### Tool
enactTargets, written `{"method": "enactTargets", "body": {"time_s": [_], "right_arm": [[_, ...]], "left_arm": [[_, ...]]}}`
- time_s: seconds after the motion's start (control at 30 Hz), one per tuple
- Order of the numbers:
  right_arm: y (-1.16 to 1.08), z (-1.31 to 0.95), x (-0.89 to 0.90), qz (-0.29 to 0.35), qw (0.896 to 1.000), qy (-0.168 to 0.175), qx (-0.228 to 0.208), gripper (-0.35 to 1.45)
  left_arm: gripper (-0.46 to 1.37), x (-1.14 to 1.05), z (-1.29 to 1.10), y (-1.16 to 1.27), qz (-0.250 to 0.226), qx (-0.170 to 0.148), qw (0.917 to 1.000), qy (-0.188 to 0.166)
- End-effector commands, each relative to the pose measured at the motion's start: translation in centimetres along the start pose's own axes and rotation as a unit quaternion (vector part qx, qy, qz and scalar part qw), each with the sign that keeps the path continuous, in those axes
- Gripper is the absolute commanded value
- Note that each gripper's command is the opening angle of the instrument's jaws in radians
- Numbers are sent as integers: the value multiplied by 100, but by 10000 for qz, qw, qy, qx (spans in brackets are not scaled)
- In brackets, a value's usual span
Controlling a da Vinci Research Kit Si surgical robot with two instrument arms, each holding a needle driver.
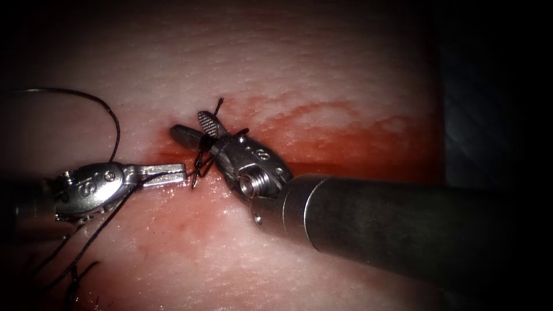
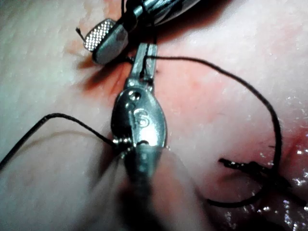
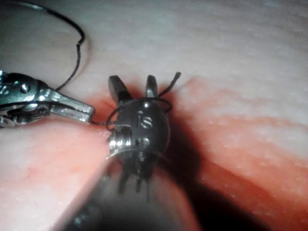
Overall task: Wound Closure
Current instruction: With the right hand, grasp the short suture tail
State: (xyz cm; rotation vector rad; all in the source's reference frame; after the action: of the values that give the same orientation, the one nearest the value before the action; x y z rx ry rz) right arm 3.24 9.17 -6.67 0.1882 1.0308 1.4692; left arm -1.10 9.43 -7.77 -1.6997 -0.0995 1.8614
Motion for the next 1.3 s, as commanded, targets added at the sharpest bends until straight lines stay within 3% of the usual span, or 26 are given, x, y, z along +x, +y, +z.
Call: {"method": "enactTargets", "body": {"time_s": [0.03,0.27,0.5,0.83,1.3], "right_arm": [[0,0,0,4,10000,3,-16,33],[-2,-4,-2,3,10000,0,-11,55],[-2,-17,-6,253,9993,103,-247,56],[22,-31,3,1000,9927,311,-592,92],[31,-19,5,1434,9865,433,-660,90]], "left_arm": [[-35,-1,1,0,1,-16,10000,-1],[-35,2,1,0,-10,-61,10000,-3],[-35,5,4,4,9,-91,10000,-3],[-35,5,9,7,38,-129,9999,2],[-35,6,22,6,84,-171,9998,5]]}}
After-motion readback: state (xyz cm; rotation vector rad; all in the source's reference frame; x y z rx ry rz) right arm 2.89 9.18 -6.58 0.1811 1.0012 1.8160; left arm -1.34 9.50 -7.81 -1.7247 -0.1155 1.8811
